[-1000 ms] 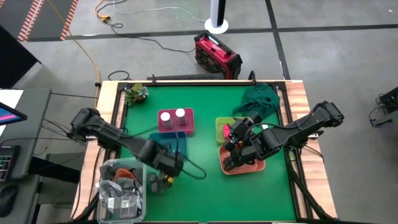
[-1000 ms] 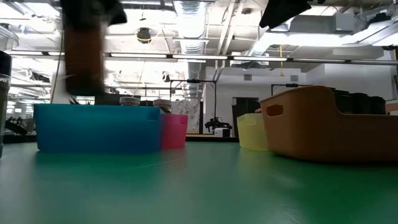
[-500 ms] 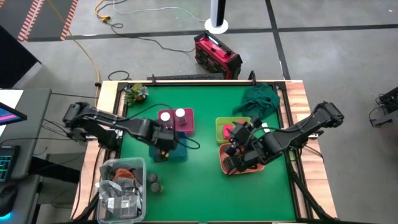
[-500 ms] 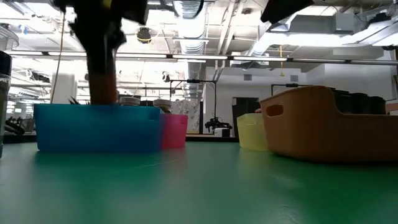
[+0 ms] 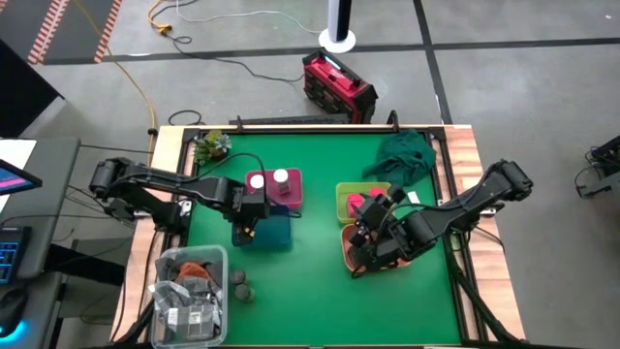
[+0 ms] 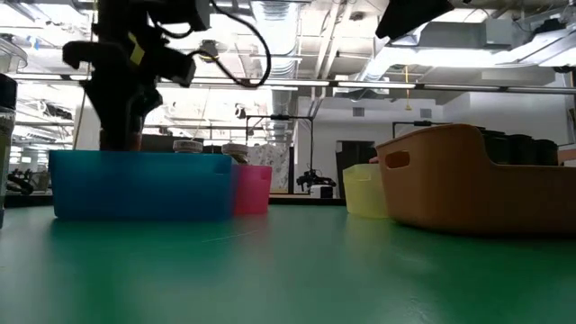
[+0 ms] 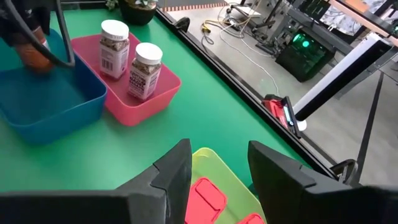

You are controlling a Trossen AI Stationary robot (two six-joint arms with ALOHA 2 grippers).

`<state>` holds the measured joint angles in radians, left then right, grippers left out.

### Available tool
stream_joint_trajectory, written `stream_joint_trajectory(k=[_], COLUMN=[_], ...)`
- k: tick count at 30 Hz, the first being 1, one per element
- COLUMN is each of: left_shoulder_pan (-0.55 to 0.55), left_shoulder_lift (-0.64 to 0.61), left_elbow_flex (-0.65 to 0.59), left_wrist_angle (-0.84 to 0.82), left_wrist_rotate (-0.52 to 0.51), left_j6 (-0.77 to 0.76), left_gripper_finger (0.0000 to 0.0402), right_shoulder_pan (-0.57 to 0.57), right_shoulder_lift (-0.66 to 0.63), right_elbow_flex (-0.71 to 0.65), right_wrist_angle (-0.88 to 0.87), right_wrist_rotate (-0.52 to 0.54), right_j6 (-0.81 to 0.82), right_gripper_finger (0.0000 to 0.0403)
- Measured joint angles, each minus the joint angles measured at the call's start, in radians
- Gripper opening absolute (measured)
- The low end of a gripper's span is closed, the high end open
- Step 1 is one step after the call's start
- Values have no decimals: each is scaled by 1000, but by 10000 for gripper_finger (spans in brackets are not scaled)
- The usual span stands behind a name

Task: Sort spices by type
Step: Put the right black seasoning bottle into the blue bin

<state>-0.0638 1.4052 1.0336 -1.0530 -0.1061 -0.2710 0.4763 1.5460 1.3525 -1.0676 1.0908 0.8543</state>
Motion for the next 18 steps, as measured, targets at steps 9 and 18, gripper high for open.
stream_joint_trajectory(k=[9,18], left_shoulder_pan=[1,1], left_shoulder_lift=[0,1], left_elbow_flex=[-16,53], left_wrist_angle=[21,-63], left_wrist_rotate=[4,-63], left_j6=[-7,-22], left_gripper_finger=[262,319], right_shoulder_pan=[0,0], right_shoulder_lift=[0,0], right_elbow_flex=[0,0], right_wrist_angle=[4,6], right_wrist_rotate=[0,0], right_j6=[0,0], right_gripper_finger=[185,185])
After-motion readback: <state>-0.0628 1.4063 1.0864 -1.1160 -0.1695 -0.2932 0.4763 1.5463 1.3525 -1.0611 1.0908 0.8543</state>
